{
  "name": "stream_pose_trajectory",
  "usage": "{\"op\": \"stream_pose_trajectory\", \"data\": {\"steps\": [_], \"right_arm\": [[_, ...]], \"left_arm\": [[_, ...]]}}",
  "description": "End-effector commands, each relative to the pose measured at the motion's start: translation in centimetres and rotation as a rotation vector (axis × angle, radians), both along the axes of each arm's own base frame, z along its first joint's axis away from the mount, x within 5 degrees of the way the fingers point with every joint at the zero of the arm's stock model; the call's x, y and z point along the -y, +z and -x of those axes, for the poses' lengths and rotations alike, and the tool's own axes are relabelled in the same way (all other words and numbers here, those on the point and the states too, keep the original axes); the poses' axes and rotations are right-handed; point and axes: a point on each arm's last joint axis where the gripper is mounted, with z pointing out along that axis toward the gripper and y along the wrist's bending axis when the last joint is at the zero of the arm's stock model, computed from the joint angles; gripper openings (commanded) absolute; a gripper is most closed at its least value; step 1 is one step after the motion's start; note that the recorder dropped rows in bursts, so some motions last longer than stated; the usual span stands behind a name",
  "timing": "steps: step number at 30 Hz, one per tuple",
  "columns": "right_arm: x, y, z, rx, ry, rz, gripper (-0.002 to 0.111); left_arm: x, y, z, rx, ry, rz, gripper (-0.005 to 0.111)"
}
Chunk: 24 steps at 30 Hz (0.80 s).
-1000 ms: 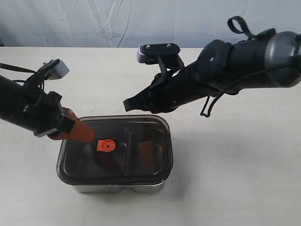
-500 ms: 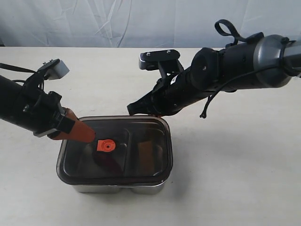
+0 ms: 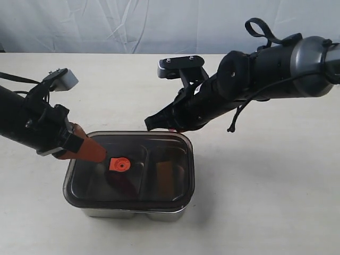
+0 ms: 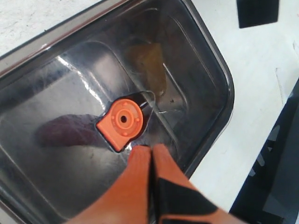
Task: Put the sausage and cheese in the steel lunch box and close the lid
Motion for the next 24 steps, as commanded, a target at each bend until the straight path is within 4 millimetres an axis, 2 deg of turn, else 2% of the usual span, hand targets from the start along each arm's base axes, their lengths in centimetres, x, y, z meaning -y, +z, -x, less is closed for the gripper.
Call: {"op": "stream_pose_trajectory", "data": {"steps": [1, 5, 9, 15, 24], "right_arm": [[0.5, 2.7, 0.3, 0.049, -0.006, -0.046, -0.001], [1.0, 4.2, 1.5, 0.009, 0.033, -0.04, -0.001], [0.7, 4.3, 3.5, -0.076, 0.12, 0.016, -0.001], [-0.9, 2.6, 6.7, -0.117, 0.247, 0.097, -0.001], [-1.1, -1.8, 6.4, -0.247, 0.217, 0.219, -0.001]], "left_arm": [[0.1, 0.3, 0.1, 0.012, -0.008, 0.001, 0.0], [0.1, 0.2, 0.1, 0.012, -0.011, -0.002, 0.0], [0.0, 0.1, 0.2, 0.001, -0.02, -0.014, 0.0], [-0.2, -1.2, 0.8, -0.038, -0.013, -0.04, 0.0], [-0.7, -3.6, 0.6, -0.058, 0.035, -0.112, 0.0]]}}
